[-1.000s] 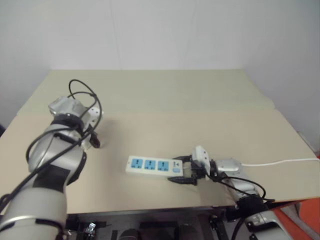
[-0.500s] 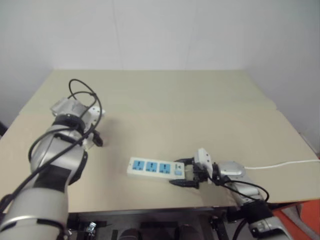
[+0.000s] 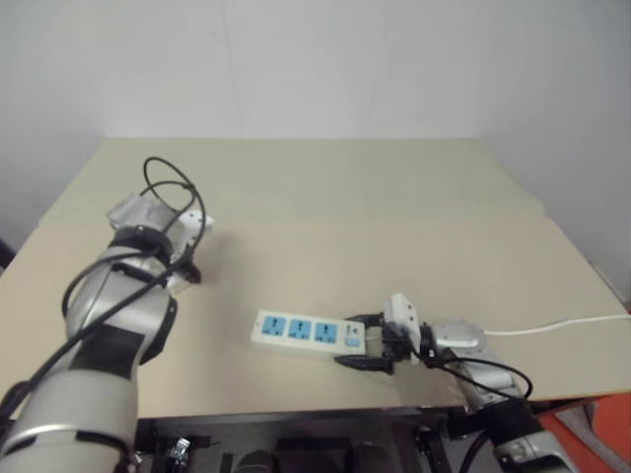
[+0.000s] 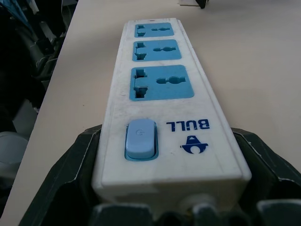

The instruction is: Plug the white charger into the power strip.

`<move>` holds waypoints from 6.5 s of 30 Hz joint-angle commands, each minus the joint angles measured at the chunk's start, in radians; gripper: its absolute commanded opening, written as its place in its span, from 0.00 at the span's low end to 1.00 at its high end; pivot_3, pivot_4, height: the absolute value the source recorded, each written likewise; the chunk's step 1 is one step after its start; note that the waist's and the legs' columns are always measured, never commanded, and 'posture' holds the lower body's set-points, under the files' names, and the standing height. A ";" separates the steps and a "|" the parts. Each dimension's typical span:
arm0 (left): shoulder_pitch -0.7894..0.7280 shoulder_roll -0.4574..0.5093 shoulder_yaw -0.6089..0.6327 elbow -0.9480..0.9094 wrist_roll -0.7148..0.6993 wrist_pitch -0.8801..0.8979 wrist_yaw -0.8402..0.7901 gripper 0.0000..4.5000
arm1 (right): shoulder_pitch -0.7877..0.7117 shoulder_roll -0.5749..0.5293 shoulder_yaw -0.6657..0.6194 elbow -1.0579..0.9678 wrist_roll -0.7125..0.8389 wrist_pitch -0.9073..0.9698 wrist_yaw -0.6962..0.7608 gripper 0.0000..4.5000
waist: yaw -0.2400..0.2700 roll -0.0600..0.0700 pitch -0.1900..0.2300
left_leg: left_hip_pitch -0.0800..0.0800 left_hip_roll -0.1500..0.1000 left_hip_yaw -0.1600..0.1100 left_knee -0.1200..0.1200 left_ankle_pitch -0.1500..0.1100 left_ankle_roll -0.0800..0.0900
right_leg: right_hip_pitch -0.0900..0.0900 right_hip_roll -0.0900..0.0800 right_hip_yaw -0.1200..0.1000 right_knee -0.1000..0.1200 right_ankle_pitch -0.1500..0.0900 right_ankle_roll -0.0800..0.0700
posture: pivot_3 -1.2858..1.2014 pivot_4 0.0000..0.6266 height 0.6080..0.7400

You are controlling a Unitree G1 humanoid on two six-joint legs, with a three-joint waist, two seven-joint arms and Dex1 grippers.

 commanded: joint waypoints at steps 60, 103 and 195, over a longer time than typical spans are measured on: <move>0.950 -0.263 0.326 -1.194 -0.868 -0.895 -0.210 0.23 | -0.101 0.004 0.094 0.131 -0.051 -0.108 0.090 0.76 | -0.004 0.001 -0.005 | 0.005 0.002 0.003 0.000 0.000 -0.001 | 0.002 0.000 0.004 -0.002 0.001 -0.001 | 0.52 0.24 1.00; 0.978 -0.235 0.274 -1.081 -0.868 -0.922 -0.260 0.23 | -0.048 -0.002 0.088 0.059 -0.051 -0.063 0.052 0.76 | -0.003 0.001 -0.006 | 0.017 0.003 0.002 -0.002 -0.001 0.001 | 0.016 0.001 0.003 -0.009 0.001 0.000 | 0.52 0.24 1.00; 0.964 -0.086 0.189 -0.999 -0.739 -0.772 -0.197 0.99 | -0.072 0.007 0.096 0.080 -0.043 -0.070 0.060 0.76 | -0.004 0.013 -0.017 | 0.032 0.004 0.001 -0.013 -0.002 0.002 | 0.032 0.003 0.003 -0.019 0.000 0.000 | 0.52 0.24 1.00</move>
